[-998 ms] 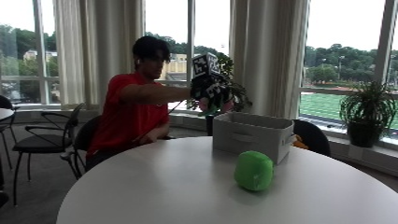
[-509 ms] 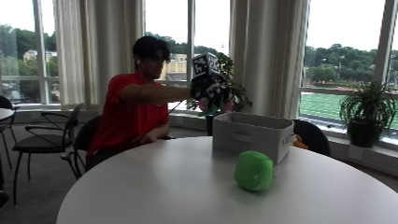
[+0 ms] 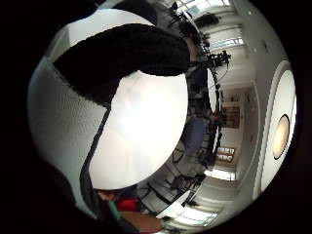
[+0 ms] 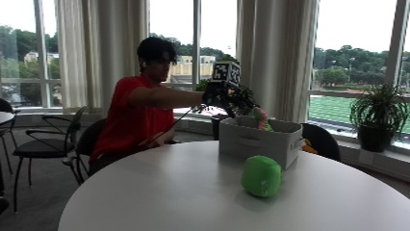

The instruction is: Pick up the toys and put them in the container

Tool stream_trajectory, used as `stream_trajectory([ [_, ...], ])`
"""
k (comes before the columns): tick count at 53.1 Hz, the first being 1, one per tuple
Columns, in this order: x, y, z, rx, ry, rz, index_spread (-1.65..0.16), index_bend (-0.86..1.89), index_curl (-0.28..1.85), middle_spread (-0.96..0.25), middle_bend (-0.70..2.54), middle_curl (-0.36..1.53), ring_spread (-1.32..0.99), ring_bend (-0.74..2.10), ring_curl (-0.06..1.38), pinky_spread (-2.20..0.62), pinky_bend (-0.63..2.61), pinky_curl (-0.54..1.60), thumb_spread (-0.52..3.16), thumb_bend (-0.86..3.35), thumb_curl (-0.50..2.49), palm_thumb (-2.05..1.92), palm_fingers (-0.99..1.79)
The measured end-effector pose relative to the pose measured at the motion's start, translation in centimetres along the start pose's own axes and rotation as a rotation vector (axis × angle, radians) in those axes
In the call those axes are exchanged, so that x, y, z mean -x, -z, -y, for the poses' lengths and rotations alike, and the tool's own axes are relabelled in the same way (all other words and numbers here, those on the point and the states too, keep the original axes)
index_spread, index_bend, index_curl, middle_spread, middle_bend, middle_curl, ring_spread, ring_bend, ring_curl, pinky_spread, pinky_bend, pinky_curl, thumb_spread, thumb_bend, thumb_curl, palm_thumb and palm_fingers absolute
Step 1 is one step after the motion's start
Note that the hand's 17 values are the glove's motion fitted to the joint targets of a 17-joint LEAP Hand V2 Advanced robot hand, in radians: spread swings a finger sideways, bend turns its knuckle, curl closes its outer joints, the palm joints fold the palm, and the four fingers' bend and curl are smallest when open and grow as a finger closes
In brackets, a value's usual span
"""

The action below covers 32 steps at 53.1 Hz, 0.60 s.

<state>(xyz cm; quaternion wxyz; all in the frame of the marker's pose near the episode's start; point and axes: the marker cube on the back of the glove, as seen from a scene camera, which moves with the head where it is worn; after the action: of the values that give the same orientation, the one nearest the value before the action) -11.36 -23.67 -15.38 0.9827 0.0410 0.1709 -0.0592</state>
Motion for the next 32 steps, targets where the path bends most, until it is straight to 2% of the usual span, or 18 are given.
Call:
stream_trajectory([
  [5, -2.5, -1.5, 0.2, 0.033, -0.061, -0.014, -0.37, 0.11, 0.23, -0.14, 0.19, 0.43, -0.13, 0.63, 0.30, 0.06, 1.24, 0.34, 1.14, -0.02, 0.42, 0.11, -0.09],
  [10, -6.6, -3.1, 2.0, 0.044, -0.093, -0.016, -0.37, 0.11, 0.22, -0.14, 0.19, 0.43, -0.13, 0.62, 0.30, 0.06, 1.23, 0.33, 1.14, -0.02, 0.41, 0.11, -0.09],
  [17, -8.8, -4.6, 4.4, 0.040, -0.120, -0.013, -0.38, 0.13, 0.21, -0.14, 0.20, 0.42, -0.13, 0.62, 0.29, 0.06, 1.20, 0.33, 1.14, -0.02, 0.40, 0.11, -0.06],
  [32, -8.2, -5.8, 11.2, 0.046, -0.158, -0.039, -0.40, 0.16, 0.23, -0.15, 0.20, 0.41, -0.14, 0.61, 0.29, 0.07, 1.16, 0.32, 1.11, -0.03, 0.38, 0.05, -0.02],
])
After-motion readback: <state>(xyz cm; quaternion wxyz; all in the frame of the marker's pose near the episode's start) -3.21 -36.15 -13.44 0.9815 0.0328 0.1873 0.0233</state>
